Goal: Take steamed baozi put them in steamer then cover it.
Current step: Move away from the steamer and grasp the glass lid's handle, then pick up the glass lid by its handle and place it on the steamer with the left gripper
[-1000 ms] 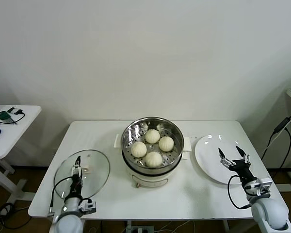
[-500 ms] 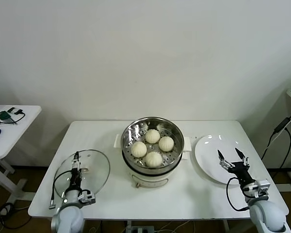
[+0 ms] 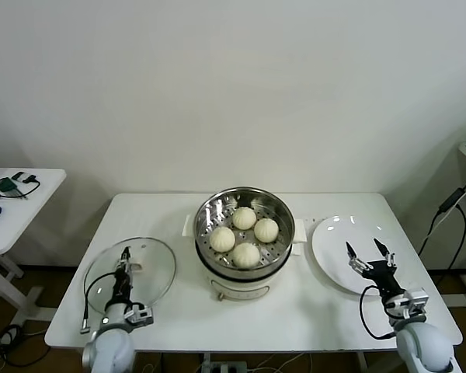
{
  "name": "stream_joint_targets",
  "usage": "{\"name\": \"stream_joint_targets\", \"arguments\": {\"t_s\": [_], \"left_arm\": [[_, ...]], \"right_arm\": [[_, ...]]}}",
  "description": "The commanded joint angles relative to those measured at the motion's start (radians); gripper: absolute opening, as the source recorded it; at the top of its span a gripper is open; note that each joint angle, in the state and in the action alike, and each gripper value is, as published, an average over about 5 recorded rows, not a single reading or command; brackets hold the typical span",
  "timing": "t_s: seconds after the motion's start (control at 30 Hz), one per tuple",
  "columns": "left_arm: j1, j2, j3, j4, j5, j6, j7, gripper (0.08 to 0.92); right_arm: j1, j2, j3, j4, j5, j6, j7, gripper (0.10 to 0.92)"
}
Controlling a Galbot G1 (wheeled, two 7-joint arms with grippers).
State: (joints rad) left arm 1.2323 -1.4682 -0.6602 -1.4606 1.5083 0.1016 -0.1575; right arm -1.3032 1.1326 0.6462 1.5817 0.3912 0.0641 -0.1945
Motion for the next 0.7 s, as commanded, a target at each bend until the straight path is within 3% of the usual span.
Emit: {"name": "stream_joint_targets", "arguments": {"t_s": [0.03, 0.2, 0.47, 0.7], "left_arm": [[0.018, 0.019, 0.004, -0.074, -0.063, 0.004, -0.004, 0.264], [0.081, 0.052, 0.014, -0.203, -0.105, 0.053, -0.009, 0.152], [0.207, 0.143, 0.039, -0.494, -0.128, 0.286, -0.003, 0.146], [0.232, 0.284, 0.109, -0.724, -0.158, 0.450, 0.131, 0.146]], "right_arm": [[0.004, 0.003, 0.000, -0.008, -0.016, 0.008, -0.003, 0.823], [0.008, -0.003, 0.000, -0.016, -0.019, 0.013, -0.005, 0.823], [0.020, -0.017, -0.003, -0.034, -0.030, 0.017, -0.008, 0.823], [0.046, -0.030, -0.018, -0.059, -0.038, 0.018, -0.007, 0.823]]}}
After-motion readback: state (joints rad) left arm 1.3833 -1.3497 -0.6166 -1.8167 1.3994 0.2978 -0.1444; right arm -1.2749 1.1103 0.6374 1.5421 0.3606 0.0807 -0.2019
